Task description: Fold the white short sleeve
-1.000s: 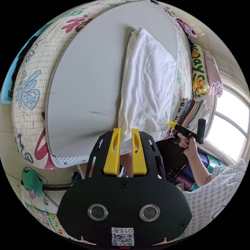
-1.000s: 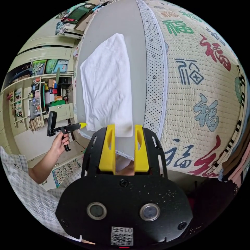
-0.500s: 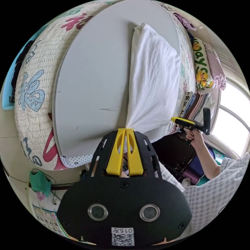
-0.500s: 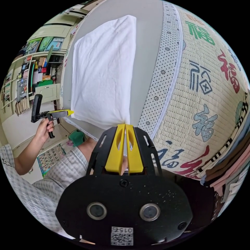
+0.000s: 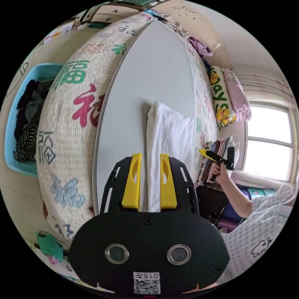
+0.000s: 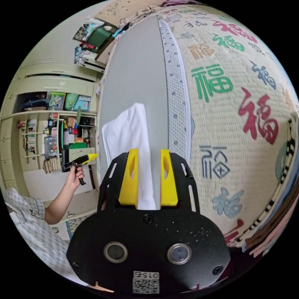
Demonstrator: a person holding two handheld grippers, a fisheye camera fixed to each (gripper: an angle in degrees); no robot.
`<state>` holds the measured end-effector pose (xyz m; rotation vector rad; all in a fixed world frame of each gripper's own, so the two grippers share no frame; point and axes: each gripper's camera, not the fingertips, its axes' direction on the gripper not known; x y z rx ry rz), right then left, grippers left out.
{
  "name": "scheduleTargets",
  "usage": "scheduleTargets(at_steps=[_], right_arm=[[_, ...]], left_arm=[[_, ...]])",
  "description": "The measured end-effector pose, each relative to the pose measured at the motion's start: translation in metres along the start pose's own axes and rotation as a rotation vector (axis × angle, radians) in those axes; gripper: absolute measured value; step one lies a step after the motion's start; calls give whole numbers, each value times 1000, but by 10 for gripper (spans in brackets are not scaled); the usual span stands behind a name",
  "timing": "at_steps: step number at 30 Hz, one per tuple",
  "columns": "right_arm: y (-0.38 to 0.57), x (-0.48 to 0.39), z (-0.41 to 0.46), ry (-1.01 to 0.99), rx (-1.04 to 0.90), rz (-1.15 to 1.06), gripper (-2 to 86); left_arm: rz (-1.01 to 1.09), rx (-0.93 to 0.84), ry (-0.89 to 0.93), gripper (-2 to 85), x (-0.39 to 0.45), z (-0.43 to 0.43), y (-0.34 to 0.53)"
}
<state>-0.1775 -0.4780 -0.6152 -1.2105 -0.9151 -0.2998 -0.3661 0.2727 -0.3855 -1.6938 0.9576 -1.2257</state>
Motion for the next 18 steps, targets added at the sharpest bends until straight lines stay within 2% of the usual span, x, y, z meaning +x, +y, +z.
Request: scheduleTargets(at_steps=[3, 8, 14, 18], right_arm=[[-33, 18, 27, -35, 13, -31, 124], [-56, 51, 71, -21, -35, -79, 129], [-48, 105, 103, -44, -27, -73, 87], [-28, 136, 128, 2, -67, -73, 39]], left_arm=[[15, 60, 34, 118, -2, 7, -29], [151, 36, 62, 156, 15, 23, -53], [198, 22, 68, 116, 30, 35, -52], [159, -5, 112, 50, 27, 44, -53]])
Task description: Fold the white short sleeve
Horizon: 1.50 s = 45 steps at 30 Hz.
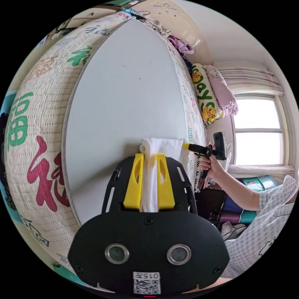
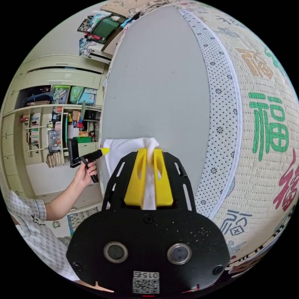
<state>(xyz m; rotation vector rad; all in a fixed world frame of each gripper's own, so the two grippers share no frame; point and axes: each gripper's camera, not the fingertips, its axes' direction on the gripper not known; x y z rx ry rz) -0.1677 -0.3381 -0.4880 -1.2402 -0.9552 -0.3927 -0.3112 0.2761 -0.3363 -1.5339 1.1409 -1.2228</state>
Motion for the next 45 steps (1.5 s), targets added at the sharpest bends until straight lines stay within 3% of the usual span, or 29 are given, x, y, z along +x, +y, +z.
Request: scheduleTargets(at_steps=[3, 8, 12, 15, 19, 24, 29, 34, 38, 40, 41, 45], right_arm=[[30, 11, -11, 38, 91, -13, 26], [128, 26, -74, -56, 348, -47, 18], [246, 49, -150, -161, 614, -85, 16], [328, 67, -195, -134, 755, -127, 16], [418, 104, -243, -90, 896, -172, 16], [541, 194, -316, -22, 1035, -195, 16], [621, 273, -402, 97, 1101, -185, 17], [611, 395, -471, 235, 1058, -136, 25], [530, 565, -477, 293, 935, 59, 33], [490, 636, -458, 341, 817, 184, 42], [475, 672, -445, 357, 767, 257, 47], [507, 720, -435, 292, 849, 211, 64]], left_arm=[[8, 6, 36, 23, 10, -5, 2], [198, 64, 106, 9, 86, -47, 14], [481, 82, 166, 7, 196, -89, 23], [719, 89, 183, 6, 283, -101, 31], [941, 97, 224, 6, 386, -85, 44], [1043, 61, 327, 5, 485, -26, 62], [1054, 19, 461, 5, 582, 50, 67], [891, -20, 531, 6, 656, 170, 21], [738, -38, 378, 7, 675, 278, -29], [616, -89, 153, 7, 672, 349, -58], [596, -116, 133, 8, 671, 363, -63], [544, -105, 163, 17, 676, 381, -69]])
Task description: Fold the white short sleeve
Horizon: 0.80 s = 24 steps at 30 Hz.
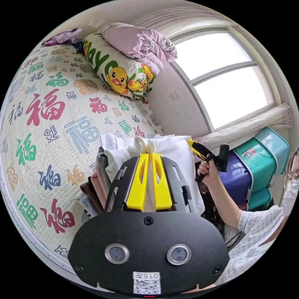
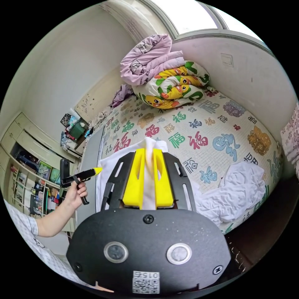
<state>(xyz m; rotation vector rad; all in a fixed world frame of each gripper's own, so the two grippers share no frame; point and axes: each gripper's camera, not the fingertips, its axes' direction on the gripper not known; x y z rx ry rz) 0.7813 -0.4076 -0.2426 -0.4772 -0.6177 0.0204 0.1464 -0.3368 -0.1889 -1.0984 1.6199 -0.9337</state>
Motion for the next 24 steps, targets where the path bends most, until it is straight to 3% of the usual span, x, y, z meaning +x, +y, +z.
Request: scheduleTargets(at_steps=[10, 16, 20, 24], right_arm=[[59, 81, -1, -170, 18, -165, 97], [82, 110, 0, -182, 63, -189, 14], [130, 128, -52, -355, 189, -178, 6], [205, 121, -132, -349, 376, -248, 4]], left_arm=[[61, 31, -5, 80, 31, 9, -12], [102, 19, -51, 42, 51, 19, -21], [154, 91, 26, 13, 72, 0, -12], [371, 137, 175, 1, 131, -27, 10]])
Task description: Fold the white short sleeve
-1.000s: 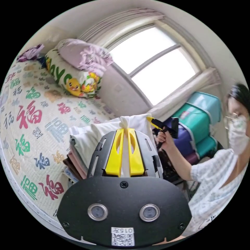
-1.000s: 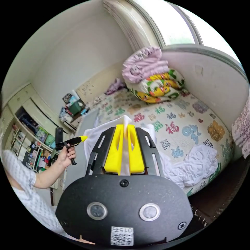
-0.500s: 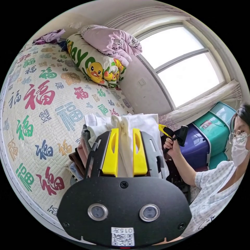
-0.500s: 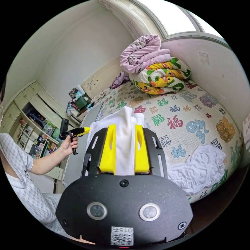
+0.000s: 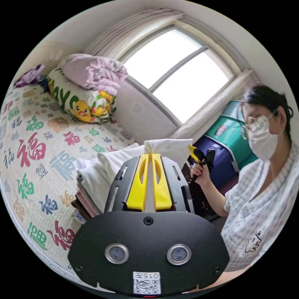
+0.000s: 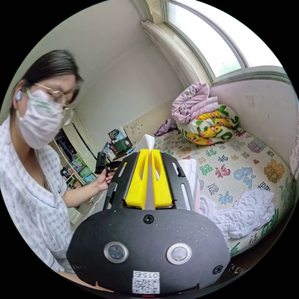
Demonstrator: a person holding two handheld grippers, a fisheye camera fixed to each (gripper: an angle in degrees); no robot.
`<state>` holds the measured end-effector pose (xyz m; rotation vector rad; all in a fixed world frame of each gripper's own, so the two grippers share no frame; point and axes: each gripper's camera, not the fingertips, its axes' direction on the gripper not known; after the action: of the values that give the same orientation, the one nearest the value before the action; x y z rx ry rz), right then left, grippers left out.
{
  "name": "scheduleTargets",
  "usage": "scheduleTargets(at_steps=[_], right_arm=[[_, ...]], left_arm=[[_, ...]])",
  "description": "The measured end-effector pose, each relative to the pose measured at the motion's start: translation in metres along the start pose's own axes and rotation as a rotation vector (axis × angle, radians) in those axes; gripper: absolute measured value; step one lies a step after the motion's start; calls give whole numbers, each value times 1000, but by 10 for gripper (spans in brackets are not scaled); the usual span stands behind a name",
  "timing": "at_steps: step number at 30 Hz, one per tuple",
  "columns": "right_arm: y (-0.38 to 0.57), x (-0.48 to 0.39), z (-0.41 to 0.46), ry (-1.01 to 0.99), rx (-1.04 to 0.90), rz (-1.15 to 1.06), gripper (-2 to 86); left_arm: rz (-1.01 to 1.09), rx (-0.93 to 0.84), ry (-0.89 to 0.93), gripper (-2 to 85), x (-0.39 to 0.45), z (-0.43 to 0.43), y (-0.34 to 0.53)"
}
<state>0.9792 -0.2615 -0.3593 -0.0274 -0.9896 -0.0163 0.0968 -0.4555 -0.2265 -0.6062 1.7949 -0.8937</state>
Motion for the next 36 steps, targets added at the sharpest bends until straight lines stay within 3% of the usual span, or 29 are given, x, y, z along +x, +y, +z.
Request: scheduleTargets(at_steps=[4, 8, 13, 18, 23, 27, 30, 34, 36], right_arm=[[31, -28, -66, -39, 136, -42, 3], [48, -34, -88, -23, 101, -38, 2], [51, -47, -131, 6, 181, -72, 2], [21, -65, -190, 187, 227, -107, 2], [17, -83, -218, 321, 241, -192, 1], [30, -69, -228, 434, 244, -116, 1], [30, -48, -218, 477, 231, -74, 1], [14, -5, -173, 566, 129, -16, 3], [-3, 55, -111, 669, -97, 120, 4]], left_arm=[[181, -20, 114, -1, 57, -7, -4], [201, -53, 110, -2, 68, 4, -4], [233, 33, 254, -3, 83, 24, -23], [276, 25, 422, -4, 112, 72, -62], [296, 9, 460, -4, 135, 116, -76], [269, -6, 495, -4, 150, 151, -66], [247, -38, 469, -3, 153, 176, -62], [170, -92, 301, 4, 130, 215, -73], [77, -170, 157, 12, 109, 242, -78]])
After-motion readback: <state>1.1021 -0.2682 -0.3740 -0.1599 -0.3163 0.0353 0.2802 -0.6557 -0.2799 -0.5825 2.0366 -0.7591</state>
